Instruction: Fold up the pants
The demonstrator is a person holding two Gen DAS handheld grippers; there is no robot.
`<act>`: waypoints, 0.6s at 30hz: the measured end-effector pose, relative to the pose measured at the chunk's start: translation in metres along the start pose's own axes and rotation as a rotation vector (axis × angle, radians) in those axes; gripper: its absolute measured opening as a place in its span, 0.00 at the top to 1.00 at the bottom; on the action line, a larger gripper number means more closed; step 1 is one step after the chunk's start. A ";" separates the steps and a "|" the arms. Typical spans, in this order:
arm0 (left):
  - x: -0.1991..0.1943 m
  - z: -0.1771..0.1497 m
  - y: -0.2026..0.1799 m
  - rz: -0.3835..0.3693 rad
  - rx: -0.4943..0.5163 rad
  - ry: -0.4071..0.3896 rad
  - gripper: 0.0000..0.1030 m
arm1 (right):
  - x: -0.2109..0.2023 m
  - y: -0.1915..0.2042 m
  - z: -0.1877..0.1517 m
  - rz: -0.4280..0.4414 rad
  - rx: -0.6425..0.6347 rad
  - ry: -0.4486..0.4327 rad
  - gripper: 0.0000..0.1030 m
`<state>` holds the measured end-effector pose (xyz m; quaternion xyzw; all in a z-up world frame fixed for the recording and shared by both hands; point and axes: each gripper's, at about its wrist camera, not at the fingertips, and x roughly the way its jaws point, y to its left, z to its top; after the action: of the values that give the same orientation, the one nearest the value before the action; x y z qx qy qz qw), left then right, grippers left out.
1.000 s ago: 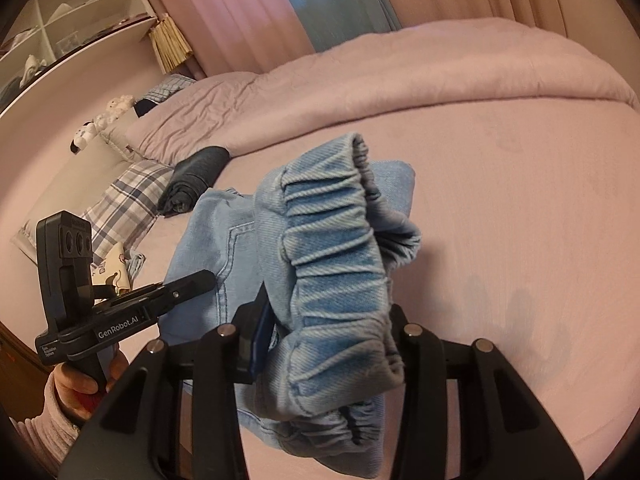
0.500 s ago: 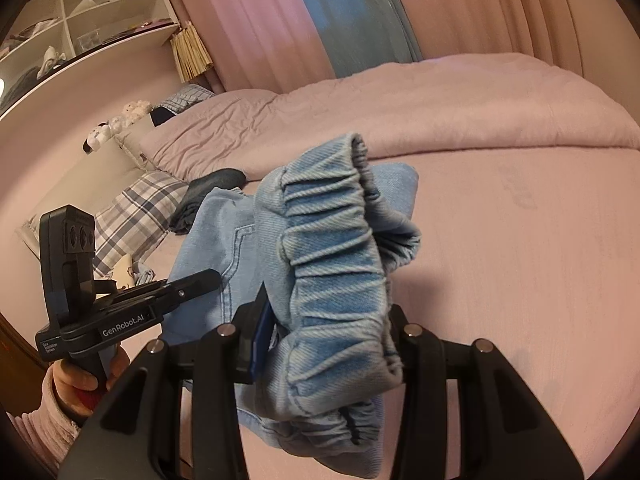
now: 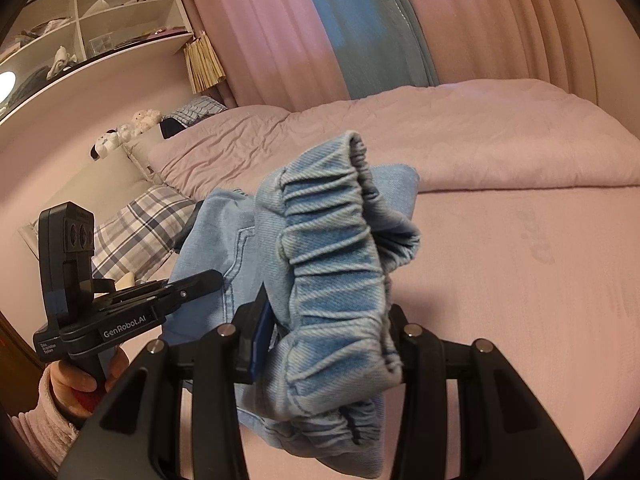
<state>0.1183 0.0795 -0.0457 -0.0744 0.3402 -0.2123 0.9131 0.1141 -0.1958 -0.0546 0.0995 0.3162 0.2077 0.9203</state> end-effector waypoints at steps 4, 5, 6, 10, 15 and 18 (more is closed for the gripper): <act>0.006 0.006 0.003 0.009 0.004 -0.001 0.90 | 0.007 -0.001 0.006 0.001 -0.004 -0.003 0.60; 0.008 0.008 0.005 0.010 0.003 0.000 0.90 | 0.007 0.000 0.005 0.001 -0.001 -0.002 0.60; 0.008 0.008 0.006 0.009 0.004 0.001 0.90 | 0.010 -0.001 0.008 0.003 -0.001 -0.001 0.60; 0.017 0.014 0.012 0.016 0.001 0.007 0.90 | 0.018 -0.002 0.013 0.001 -0.001 0.003 0.60; 0.027 0.020 0.017 0.027 -0.002 0.017 0.90 | 0.035 -0.006 0.021 0.002 0.001 0.013 0.60; 0.034 0.022 0.021 0.034 0.001 0.025 0.90 | 0.044 -0.007 0.024 0.002 0.001 0.019 0.60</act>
<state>0.1630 0.0829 -0.0550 -0.0656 0.3528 -0.1977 0.9122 0.1633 -0.1836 -0.0617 0.0982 0.3248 0.2093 0.9171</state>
